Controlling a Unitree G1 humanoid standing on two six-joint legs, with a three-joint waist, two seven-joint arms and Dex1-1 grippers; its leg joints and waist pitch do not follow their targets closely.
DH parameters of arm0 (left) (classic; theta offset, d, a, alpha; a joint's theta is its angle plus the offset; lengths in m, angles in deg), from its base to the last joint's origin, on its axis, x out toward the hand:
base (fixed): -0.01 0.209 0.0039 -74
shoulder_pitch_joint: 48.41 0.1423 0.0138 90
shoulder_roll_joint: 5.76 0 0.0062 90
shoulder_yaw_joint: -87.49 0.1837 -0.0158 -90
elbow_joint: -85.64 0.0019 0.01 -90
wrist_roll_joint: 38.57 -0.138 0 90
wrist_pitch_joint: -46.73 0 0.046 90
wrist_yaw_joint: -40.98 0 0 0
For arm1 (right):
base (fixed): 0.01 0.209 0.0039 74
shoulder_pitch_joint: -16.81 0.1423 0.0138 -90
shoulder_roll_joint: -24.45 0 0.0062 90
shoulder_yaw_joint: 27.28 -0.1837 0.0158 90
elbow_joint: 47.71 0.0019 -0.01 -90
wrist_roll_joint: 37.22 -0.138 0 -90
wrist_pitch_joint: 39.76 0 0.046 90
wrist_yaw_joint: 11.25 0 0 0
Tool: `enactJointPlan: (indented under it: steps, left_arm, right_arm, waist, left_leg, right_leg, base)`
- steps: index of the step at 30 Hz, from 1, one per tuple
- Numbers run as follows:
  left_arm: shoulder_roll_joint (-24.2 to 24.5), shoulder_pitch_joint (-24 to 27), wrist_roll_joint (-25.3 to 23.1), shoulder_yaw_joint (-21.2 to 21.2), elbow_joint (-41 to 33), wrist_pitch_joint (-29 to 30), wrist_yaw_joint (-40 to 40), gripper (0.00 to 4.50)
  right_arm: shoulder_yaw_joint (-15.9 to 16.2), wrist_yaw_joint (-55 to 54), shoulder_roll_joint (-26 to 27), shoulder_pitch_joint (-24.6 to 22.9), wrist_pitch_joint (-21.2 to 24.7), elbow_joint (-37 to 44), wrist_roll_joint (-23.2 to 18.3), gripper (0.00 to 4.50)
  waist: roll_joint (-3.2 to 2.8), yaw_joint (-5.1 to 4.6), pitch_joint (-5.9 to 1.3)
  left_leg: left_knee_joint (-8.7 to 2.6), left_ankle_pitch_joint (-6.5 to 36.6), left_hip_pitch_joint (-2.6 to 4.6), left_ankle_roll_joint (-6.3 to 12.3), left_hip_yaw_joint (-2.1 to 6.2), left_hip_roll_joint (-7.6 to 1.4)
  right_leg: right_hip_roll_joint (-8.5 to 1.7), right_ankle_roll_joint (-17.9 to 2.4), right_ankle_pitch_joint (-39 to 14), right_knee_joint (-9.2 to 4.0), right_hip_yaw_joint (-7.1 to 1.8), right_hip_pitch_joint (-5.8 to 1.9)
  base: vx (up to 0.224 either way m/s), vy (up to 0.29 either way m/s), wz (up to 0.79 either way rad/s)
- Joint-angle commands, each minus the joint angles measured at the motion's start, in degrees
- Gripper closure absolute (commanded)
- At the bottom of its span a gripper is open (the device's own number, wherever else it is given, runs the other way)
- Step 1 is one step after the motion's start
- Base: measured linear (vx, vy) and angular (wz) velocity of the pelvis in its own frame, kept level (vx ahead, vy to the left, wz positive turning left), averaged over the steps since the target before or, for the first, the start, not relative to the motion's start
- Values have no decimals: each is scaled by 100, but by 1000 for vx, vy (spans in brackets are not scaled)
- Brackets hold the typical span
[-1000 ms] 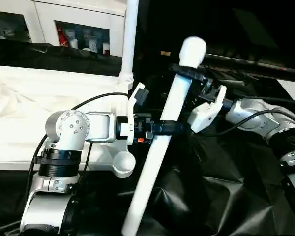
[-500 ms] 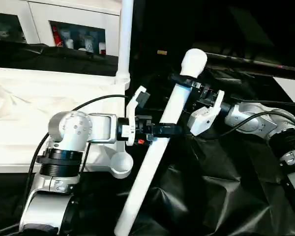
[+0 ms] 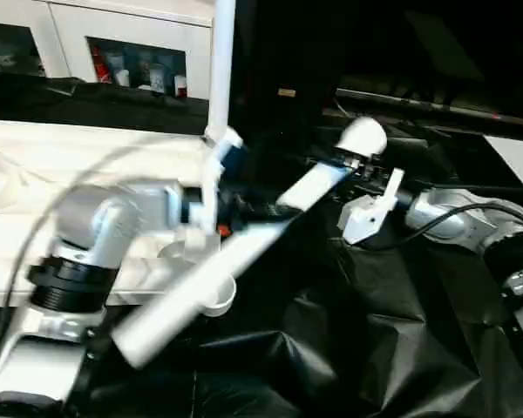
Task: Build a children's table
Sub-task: Insert table leg to table base
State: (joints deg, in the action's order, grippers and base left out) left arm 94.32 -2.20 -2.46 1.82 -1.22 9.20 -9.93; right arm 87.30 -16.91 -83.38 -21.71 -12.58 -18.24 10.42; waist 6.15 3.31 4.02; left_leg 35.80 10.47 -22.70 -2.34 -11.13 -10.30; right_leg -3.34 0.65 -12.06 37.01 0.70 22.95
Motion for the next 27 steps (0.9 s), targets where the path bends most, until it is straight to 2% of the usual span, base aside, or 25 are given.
enactJointPlan:
  steps: [1, 3, 4, 5, 6, 7, 8, 9, 10, 11, 13, 14, 15, 17, 20, 21, 22, 23, 24, 25, 26, 27]
  left_arm:
    - [-40, -178, -131, -214, 190, -363, 8, 160]
    - [-64, -217, -143, -303, 263, -506, 33, 160]
    - [-120, -305, -143, -570, 424, -917, 139, 160]
    - [-152, -352, -125, -736, 505, -1087, 237, 160]
    - [-194, -421, -116, -942, 626, -1331, 384, 160]
    - [-194, -421, -116, -942, 626, -1331, 384, 160]
    - [-225, -497, -109, -1127, 770, -1562, 511, 160]
    - [-238, -621, -197, -1359, 1052, -1867, 787, 160]
    - [-238, -621, -197, -1359, 1052, -1867, 787, 160]
    - [-225, -731, -393, -1557, 1384, -2239, 1116, 160]
    - [-217, -762, -481, -1617, 1505, -2408, 1225, 160]
    - [-101, -759, -696, -1804, 1908, -2816, 1612, 160]
    - [-101, -759, -696, -1804, 1908, -2816, 1612, 160]
    - [35, -679, -916, -1869, 2263, -3233, 1799, 160]
    - [78, -622, -1019, -1858, 2383, -3427, 1793, 160]
    - [117, -506, -1117, -1842, 2470, -3574, 1817, 160]
    - [137, -353, -1238, -1800, 2521, -3718, 1830, 160]
    - [136, -318, -1262, -1782, 2518, -3735, 1819, 160]
    - [130, -195, -1346, -1722, 2510, -3797, 1778, 160]
    - [112, -129, -1385, -1684, 2509, -3830, 1733, 160]
    - [73, -8, -1429, -1590, 2438, -3807, 1618, 160]
    - [54, 59, -1448, -1526, 2362, -3769, 1553, 160]
  right_arm:
    - [26, 182, -107, -58, 121, -132, -112, 255]
    - [40, 206, -112, -68, 141, -162, -118, 258]
    - [14, 281, -103, -111, 204, -241, -200, 260]
    - [-20, 332, -94, -141, 237, -278, -265, 263]
    - [-77, 457, -73, -185, 299, -356, -388, 265]
    - [-77, 457, -73, -185, 299, -356, -388, 266]
    - [-92, 482, -79, -225, 327, -384, -428, 266]
    - [-147, 555, -80, -299, 330, -434, -554, 266]
    - [-147, 555, -80, -299, 330, -434, -554, 266]
    - [-255, 639, -67, -386, 266, -476, -783, 266]
    - [-301, 657, -62, -418, 227, -481, -878, 266]
    - [-520, 906, 14, -583, -171, -432, -1510, 266]
    - [-520, 906, 14, -583, -171, -432, -1510, 266]
    - [-637, 1026, 49, -770, -425, -322, -1931, 266]
    - [-677, 1111, 76, -845, -431, -259, -2124, 266]
    - [-804, 1337, 177, -946, -324, -170, -2539, 266]
    - [-993, 1814, 360, -1087, -40, 28, -3226, 266]
    - [-1042, 1940, 414, -1120, 70, 99, -3399, 266]
    - [-1213, 2375, 603, -1235, 452, 345, -4000, 266]
    - [-1353, 2670, 747, -1299, 767, 524, -4424, 266]
    - [-1611, 3245, 1033, -1394, 1526, 924, -5214, 266]
    - [-1763, 3481, 1193, -1408, 2029, 1148, -5591, 266]
  waist:
    - [-121, -27, -430]
    - [-108, -31, -430]
    - [-104, -31, -433]
    - [-106, -26, -439]
    - [-82, -30, -441]
    - [-100, -25, -446]
    - [-99, -25, -449]
    - [-54, -25, -454]
    - [-69, -14, -457]
    - [-56, -12, -459]
    - [-67, -7, -454]
    - [-37, -1, -458]
    - [-58, 11, -455]
    - [-65, 18, -458]
    - [-67, 18, -461]
    - [-37, 29, -457]
    - [-50, 25, -456]
    - [-56, 27, -448]
    - [-83, 26, -446]
    - [-85, 19, -457]
    - [-74, 16, -451]
    - [-93, 29, -461]
  left_leg:
    - [-369, 1034, 161, -221, 66, -175]
    - [-365, 1028, 154, -217, 67, -176]
    - [-362, 999, 151, -200, 65, -181]
    - [-359, 979, 150, -194, 66, -180]
    - [-357, 963, 141, -175, 64, -177]
    - [-355, 976, 153, -147, 65, -181]
    - [-355, 959, 152, -136, 69, -185]
    - [-343, 916, 137, -84, 57, -171]
    - [-340, 910, 151, -78, 61, -180]
    - [-338, 856, 146, -39, 60, -185]
    - [-339, 864, 146, -11, 63, -194]
    - [-337, 895, 148, 7, 63, -208]
    - [-335, 962, 153, 29, 64, -213]
    - [-337, 937, 150, 60, 69, -219]
    - [-339, 850, 156, 72, 73, -228]
    - [-339, 912, 153, 138, 64, -230]
    - [-349, 972, 148, 160, 74, -239]
    - [-362, 1064, 156, 186, 86, -271]
    - [-375, 1139, 174, 245, 86, -277]
    - [-382, 1102, 164, 234, 102, -295]
    - [-387, 1113, 165, 290, 93, -280]
    - [-403, 1072, 168, 352, 122, -315]
  right_leg:
    - [-247, -1144, -69, -342, -169, -254]
    - [-255, -1147, -61, -339, -171, -258]
    - [-259, -1153, -7, -336, -174, -258]
    - [-263, -1166, 55, -329, -172, -266]
    - [-257, -1168, 81, -329, -170, -270]
    - [-261, -1191, 136, -326, -172, -267]
    - [-264, -1196, 154, -320, -169, -267]
    - [-248, -1206, 223, -327, -169, -274]
    - [-262, -1214, 233, -315, -168, -267]
    - [-263, -1208, 284, -315, -166, -267]
    - [-272, -1197, 280, -311, -165, -262]
    - [-282, -1185, 235, -311, -163, -255]
    - [-296, -1169, 177, -307, -168, -242]
    - [-295, -1158, 209, -308, -165, -233]
    - [-298, -1221, 334, -290, -154, -228]
    - [-305, -1243, 291, -297, -159, -230]
    - [-312, -1259, 222, -295, -158, -229]
    - [-338, -1253, 148, -300, -165, -217]
    - [-329, -1276, 141, -315, -165, -213]
    - [-342, -1302, 180, -291, -160, -217]
    - [-319, -1315, 224, -307, -160, -226]
    - [-360, -1374, 309, -280, -162, -231]
  base:
    - [0, 0, 0]
    - [0, 0, 0]
    - [0, 0, 0]
    - [0, 0, 0]
    - [0, 0, 0]
    - [0, 0, 0]
    - [0, 0, 0]
    - [0, 0, 0]
    - [0, 0, 0]
    - [0, 0, 0]
    - [0, 0, 0]
    - [0, 0, 0]
    - [0, 0, 0]
    - [0, 0, 0]
    - [0, 0, 0]
    - [0, 0, 0]
    - [0, 0, 0]
    - [0, 0, 0]
    - [0, 0, 0]
    - [0, 0, 0]
    - [0, 0, 0]
    - [0, 0, 0]
